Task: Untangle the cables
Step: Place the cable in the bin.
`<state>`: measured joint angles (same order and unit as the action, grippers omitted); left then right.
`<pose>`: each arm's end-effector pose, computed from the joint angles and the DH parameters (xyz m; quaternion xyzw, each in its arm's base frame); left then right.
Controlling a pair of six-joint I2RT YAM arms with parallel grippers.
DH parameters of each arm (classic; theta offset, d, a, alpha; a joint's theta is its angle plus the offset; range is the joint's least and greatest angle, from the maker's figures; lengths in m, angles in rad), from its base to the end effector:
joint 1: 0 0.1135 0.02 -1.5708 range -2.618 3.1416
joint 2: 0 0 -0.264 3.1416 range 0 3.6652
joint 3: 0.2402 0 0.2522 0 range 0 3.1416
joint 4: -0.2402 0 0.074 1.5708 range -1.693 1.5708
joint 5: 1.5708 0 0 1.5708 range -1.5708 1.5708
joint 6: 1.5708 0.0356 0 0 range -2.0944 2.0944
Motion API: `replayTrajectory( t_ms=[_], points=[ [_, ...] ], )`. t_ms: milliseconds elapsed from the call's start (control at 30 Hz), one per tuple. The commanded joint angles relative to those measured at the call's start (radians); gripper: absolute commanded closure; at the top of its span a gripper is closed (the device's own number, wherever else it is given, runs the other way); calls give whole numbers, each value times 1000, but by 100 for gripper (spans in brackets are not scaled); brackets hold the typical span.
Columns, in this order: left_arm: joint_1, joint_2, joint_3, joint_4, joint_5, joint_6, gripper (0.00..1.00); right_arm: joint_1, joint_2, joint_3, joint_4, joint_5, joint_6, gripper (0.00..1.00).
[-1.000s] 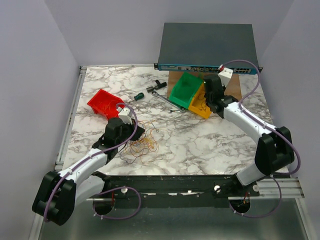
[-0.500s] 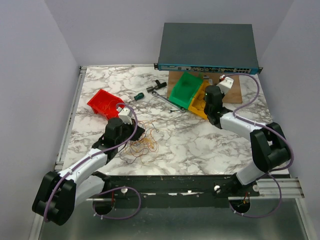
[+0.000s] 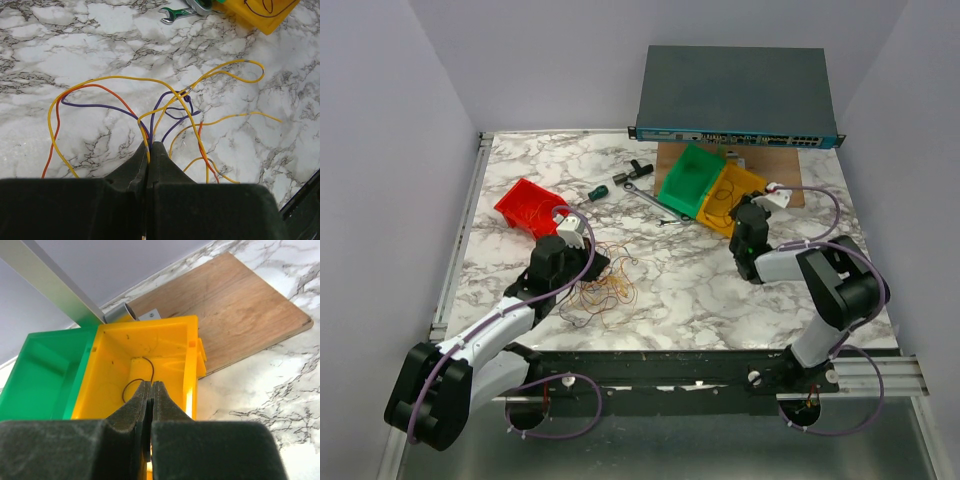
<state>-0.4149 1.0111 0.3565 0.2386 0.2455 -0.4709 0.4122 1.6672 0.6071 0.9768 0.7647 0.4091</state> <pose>0.1887 -0.0926 0.1918 0.0435 0.8331 -0.3249 0.4455 0.3002 0.1043 0.1836 0.2516 0.6832 -0.0010 0.6856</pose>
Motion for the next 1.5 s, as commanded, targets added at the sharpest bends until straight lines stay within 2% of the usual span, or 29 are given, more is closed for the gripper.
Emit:
replayTrajectory(
  t_ms=[0,100,233,300,333,433,500,700,800,900,1000,1100,1167,1267,1400,1467],
  points=[
    [-7,-4,-4,24,25,12,100,-1,76,6,150,8,46,99],
    [-7,-9,-4,21,24,14,100,-2,112,85,16,-1,76,99],
    [-7,-15,-6,18,20,14,100,-2,133,121,-42,-2,98,99],
    [-7,-17,-9,20,21,14,100,-2,142,185,-174,14,137,97],
    [-8,-17,-9,21,22,12,100,-2,143,213,-242,23,158,91],
    [-7,-15,-7,19,24,12,100,-2,109,191,-252,24,188,55],
    [-7,-17,-7,19,24,12,100,-1,66,160,-233,9,189,49],
    [-7,-21,-7,18,24,12,100,-1,-57,173,-456,-75,243,49],
    [-7,-23,-8,16,22,12,100,-1,-114,185,-620,-137,311,52],
    [-7,-22,-9,19,25,11,100,-2,-168,155,-715,-186,390,55],
    [-7,-21,-7,21,30,11,100,-1,-216,97,-732,-279,425,56],
    [-7,-23,-10,21,35,13,100,0,-248,73,-749,-453,379,56],
    [-7,-26,-14,30,51,15,100,7,-245,78,-769,-612,324,49],
    [-8,-24,-19,62,98,20,100,59,-251,62,-771,-814,236,44],
    [-11,-7,-27,118,189,18,100,171,-337,-34,-667,-987,143,30],
    [-14,3,-25,140,226,18,100,205,-384,-102,-576,-1074,130,27]
  ],
)
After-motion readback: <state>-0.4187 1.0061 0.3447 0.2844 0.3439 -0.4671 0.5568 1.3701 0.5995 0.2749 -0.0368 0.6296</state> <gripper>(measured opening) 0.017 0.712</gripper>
